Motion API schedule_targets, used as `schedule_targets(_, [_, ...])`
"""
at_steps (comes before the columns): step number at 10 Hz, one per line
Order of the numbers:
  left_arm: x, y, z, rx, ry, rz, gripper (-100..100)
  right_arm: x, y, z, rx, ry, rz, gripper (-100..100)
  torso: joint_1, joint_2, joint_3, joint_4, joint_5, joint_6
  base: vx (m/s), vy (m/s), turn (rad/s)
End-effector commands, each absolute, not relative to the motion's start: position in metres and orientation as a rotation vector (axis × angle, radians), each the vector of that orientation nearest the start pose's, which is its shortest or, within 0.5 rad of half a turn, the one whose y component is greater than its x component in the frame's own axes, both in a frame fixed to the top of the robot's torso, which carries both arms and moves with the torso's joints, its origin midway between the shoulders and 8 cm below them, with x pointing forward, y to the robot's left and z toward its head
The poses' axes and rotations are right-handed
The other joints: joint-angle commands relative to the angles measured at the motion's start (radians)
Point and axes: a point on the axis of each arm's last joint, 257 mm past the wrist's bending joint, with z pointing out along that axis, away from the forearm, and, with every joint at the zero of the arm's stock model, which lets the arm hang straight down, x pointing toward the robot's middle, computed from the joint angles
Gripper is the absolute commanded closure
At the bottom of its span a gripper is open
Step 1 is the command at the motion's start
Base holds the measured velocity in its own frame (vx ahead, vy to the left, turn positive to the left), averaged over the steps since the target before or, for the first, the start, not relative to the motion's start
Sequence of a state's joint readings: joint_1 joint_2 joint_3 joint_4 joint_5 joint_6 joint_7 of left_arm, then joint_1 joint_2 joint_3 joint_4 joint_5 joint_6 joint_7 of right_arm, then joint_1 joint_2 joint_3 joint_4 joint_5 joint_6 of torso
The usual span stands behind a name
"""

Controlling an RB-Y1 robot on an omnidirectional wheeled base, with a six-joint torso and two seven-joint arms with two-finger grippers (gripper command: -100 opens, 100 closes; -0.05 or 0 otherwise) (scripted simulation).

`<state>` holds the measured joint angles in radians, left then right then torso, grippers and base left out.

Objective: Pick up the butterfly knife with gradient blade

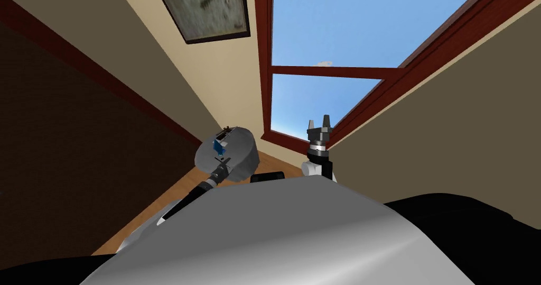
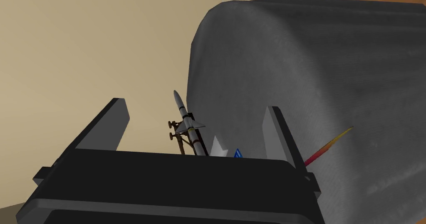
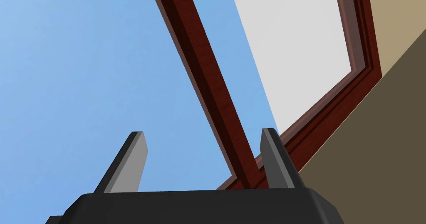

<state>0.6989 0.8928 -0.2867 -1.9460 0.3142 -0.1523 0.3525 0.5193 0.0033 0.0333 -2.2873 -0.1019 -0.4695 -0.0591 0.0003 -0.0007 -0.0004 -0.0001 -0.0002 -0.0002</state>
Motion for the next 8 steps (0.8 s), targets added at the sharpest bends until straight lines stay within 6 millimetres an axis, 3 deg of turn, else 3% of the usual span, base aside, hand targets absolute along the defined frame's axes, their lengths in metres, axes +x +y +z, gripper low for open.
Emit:
schedule_targets(1, [0.26, 0.311, -0.371, -1.504, 1.844, -1.136, -100, 0.346, -0.283, 0.015, 0.785, 0.555, 1.438, 0, 0.0, 0.0, 0.0, 0.0, 0.0, 0.0, 0.02, 0.02, -0.52])
schedule_targets(2, [0.259, 0.313, -0.371, -1.496, 1.856, -1.128, -100, 0.346, -0.283, 0.015, 0.785, 0.555, 1.438, 0, 0.001, -0.001, 0.0, 0.0, 0.0, 0.0, 0.014, 0.028, -0.22])
schedule_targets(3, [0.24, 0.325, -0.39, -1.576, 1.894, -1.073, -100, 0.346, -0.283, 0.015, 0.785, 0.555, 1.437, 0, 0.001, -0.001, 0.0, 0.0, 0.0, -0.001, 0.015, 0.025, -0.385])
schedule_targets(4, [0.24, 0.327, -0.39, -1.571, 1.9, -1.068, -100, 0.346, -0.283, 0.015, 0.785, 0.555, 1.438, 0, 0.002, -0.001, -0.001, 0.0, 0.001, 0.0, 0.012, 0.025, -0.185])
schedule_targets(6, [0.199, 0.353, -0.422, -1.728, 1.959, -0.943, -100, 0.346, -0.283, 0.015, 0.785, 0.555, 1.438, 0, 0.001, -0.001, 0.0, 0.0, 0.0, 0.0, 0.016, 0.023, -0.398])
schedule_targets(7, [0.198, 0.358, -0.423, -1.719, 1.971, -0.927, -100, 0.346, -0.283, 0.015, 0.785, 0.555, 1.438, 0, 0.002, -0.001, -0.001, 0.0, 0.0, -0.001, 0.011, 0.032, -0.256])
schedule_targets(8, [0.176, 0.375, -0.436, -1.79, 1.997, -0.85, -100, 0.346, -0.283, 0.015, 0.785, 0.555, 1.437, 0, 0.002, -0.001, -0.001, 0.0, 0.001, -0.001, 0.012, 0.025, -0.325])
